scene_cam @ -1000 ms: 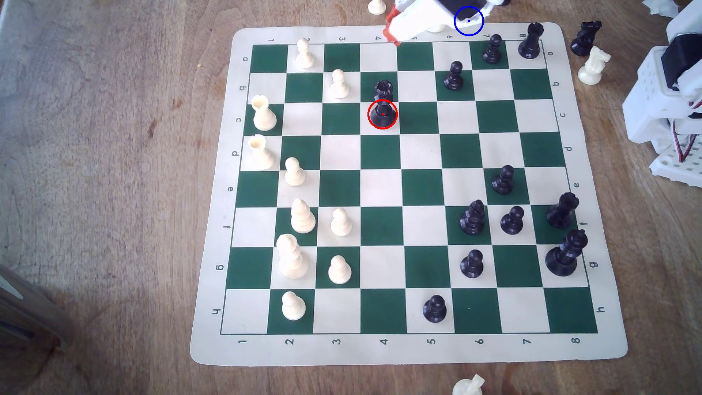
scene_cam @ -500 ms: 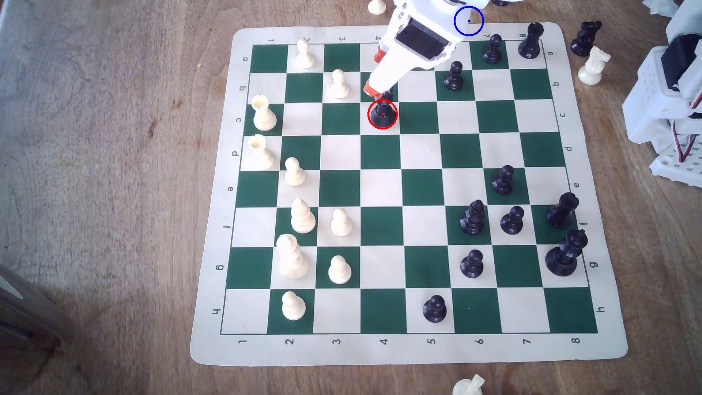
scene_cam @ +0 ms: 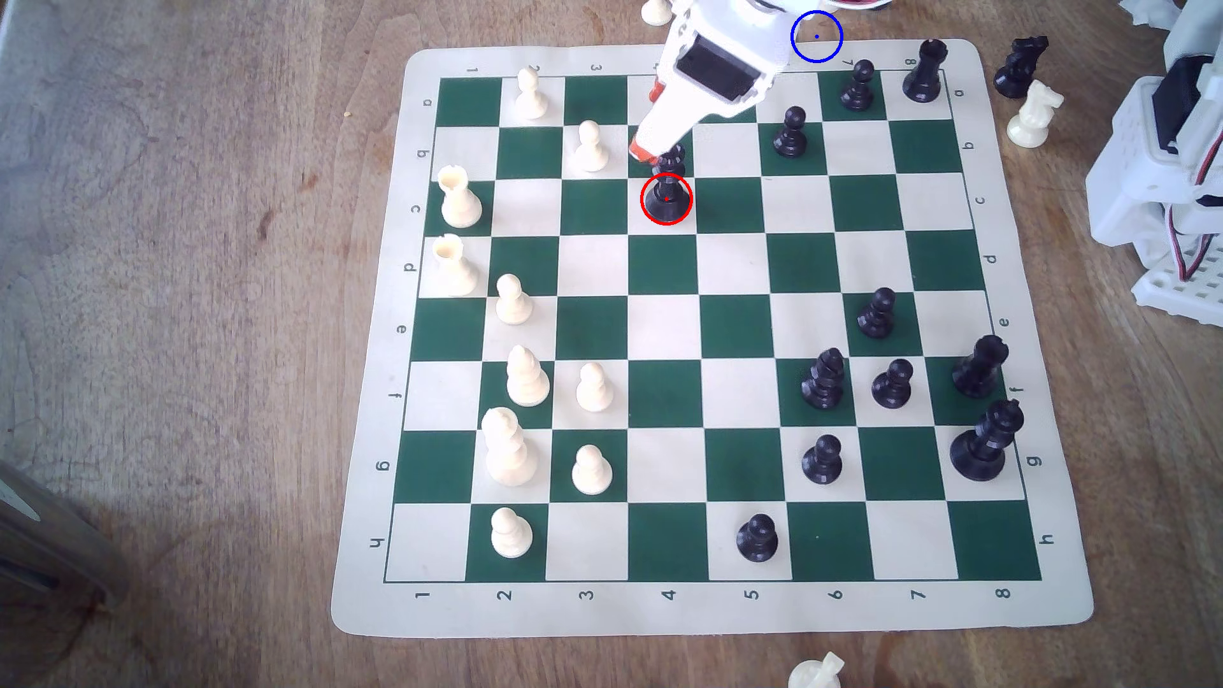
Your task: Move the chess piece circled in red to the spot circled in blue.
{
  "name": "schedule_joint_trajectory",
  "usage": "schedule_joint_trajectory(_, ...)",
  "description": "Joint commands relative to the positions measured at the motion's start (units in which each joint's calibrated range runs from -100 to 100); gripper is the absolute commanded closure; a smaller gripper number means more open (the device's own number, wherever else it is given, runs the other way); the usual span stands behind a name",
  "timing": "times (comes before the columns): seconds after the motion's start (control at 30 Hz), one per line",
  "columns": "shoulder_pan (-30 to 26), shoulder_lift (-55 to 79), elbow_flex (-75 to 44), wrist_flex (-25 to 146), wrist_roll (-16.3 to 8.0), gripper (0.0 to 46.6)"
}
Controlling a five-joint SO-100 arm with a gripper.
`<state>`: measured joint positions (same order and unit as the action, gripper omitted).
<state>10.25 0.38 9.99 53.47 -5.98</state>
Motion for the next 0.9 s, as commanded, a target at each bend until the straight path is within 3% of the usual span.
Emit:
schedule_joint_trajectory(0.0,-0.2,-0.3,-0.5,-1.1,0.0,32.8)
schedule_joint_trajectory(0.37,0.2,0.9,1.3,-1.4,0.2,29.9)
schedule_joint_trajectory(0.87,-0.3,1.6,2.1,-2.6,0.2,30.0)
